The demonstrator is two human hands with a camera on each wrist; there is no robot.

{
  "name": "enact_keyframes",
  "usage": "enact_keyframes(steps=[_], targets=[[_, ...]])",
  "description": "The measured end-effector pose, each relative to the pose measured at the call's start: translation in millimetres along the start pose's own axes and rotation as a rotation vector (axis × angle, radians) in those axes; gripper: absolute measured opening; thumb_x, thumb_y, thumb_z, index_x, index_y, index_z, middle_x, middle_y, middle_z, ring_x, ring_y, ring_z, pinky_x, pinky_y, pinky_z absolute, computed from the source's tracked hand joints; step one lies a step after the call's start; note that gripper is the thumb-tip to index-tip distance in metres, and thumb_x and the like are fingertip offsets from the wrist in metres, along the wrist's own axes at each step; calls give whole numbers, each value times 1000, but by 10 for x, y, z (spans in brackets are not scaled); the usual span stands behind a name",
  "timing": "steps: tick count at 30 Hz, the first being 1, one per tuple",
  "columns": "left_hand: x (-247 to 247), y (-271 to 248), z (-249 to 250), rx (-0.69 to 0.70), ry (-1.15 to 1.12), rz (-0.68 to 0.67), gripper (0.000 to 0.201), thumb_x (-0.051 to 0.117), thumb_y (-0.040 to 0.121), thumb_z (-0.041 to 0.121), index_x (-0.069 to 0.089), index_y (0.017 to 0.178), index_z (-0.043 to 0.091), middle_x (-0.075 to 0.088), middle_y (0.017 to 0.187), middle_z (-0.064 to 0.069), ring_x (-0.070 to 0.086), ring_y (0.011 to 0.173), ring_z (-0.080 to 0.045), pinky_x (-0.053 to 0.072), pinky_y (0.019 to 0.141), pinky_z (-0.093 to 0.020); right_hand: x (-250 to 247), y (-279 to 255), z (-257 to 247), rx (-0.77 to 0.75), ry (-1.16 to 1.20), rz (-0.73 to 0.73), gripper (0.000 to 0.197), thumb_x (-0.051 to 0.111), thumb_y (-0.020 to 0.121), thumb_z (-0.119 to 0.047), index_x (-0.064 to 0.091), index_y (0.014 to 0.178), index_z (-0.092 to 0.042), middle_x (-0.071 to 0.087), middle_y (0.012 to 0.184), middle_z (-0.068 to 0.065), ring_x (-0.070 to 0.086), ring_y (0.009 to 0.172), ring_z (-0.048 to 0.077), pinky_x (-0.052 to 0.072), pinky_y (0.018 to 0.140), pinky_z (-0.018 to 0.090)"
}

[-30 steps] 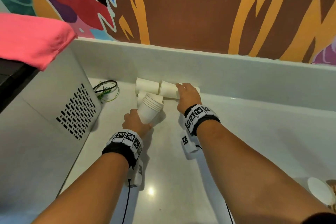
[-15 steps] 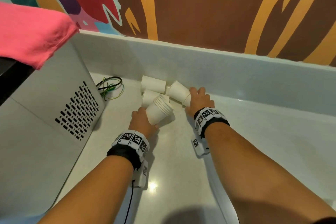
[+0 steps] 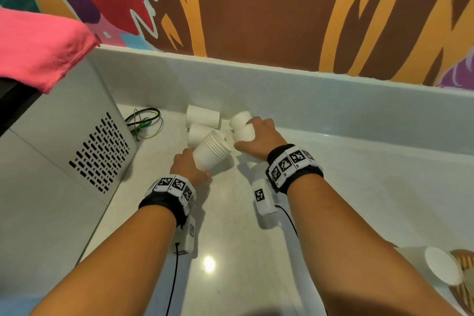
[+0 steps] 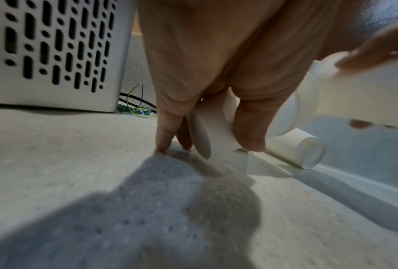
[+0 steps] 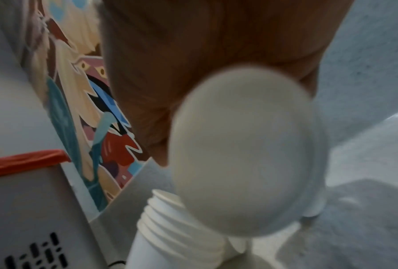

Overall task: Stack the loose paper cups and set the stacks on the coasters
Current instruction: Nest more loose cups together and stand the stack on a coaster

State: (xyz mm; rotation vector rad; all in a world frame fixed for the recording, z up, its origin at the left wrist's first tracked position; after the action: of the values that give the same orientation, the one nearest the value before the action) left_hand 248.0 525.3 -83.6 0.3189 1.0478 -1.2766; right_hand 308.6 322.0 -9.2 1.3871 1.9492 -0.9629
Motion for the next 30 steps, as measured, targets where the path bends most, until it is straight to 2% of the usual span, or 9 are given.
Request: enact_keyframes(steps=[6,9,12,14,17,21,25,27,30], targets=[[-19,-86,-24,40,-36,2,69,81,65,32,50,122,11,59,112,-11,61,102,-31,52,80,-36,-181,-80,-300,-124,166,301,44,59,90,-38,51,119,-5,34,132,7,48,94,14,37,87,18],[-33,-88,-34,54,-73,20,66,81,63,34,53,119,13,63,106,-9,63,94,-28,53,75,-35,-46,-75,-440,-157,162,225,43,48,98,-33,51,124,1,35,136,11,50,109,20,35,95,21],[-31,-110,-46,56,-149,42,65,79,62,34,53,117,11,64,103,-10,64,90,-28,56,75,-39,222,-52,-602,-228,120,101,37,34,102,-30,55,108,1,47,127,17,51,104,25,39,96,30],[-62,-109,-97,41,-217,77,70,76,58,39,52,117,9,62,105,-11,64,91,-30,57,76,-43,308,-22,-668,-253,185,130,37,29,103,-29,55,105,-3,51,122,15,51,100,23,40,93,31],[-186,-87,-234,-13,-315,147,68,80,68,28,47,123,5,59,112,-13,61,100,-32,54,79,-39,307,71,-662,-229,236,261,28,35,101,-14,54,120,-9,51,124,10,53,103,22,41,90,28],[-333,-28,-491,-100,-334,227,67,80,73,21,44,126,2,57,119,-18,58,105,-35,51,83,-39,626,273,-759,-255,-91,83,48,49,90,-4,47,136,-18,46,136,8,48,121,28,42,101,40],[-410,2,-669,-176,-271,247,67,80,71,22,45,126,5,55,121,-18,60,104,-36,53,86,-41,997,324,-855,-359,-386,-26,82,60,82,-6,20,150,-31,26,153,8,26,140,29,29,111,50],[-429,27,-718,-192,-231,247,68,81,71,22,45,126,5,54,123,-19,60,104,-36,52,86,-41,1116,338,-807,-355,-471,-64,91,62,81,-7,12,149,-41,17,156,7,22,140,32,27,111,52],[-447,52,-767,-214,-190,254,68,82,72,21,44,126,4,53,125,-19,59,108,-37,50,88,-41,1117,315,-778,-354,-597,-10,89,67,79,-12,17,145,-45,23,149,6,35,127,34,38,100,49]])
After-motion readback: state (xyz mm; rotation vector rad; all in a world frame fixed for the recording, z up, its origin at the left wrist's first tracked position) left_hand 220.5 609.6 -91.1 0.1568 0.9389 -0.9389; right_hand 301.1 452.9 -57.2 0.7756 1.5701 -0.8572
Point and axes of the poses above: each hand's wrist, its own y-axis towards the middle knuckle, its own x-axis out of the palm, z = x × y, the point moved 6 cm from there along y, towards the middle knuckle
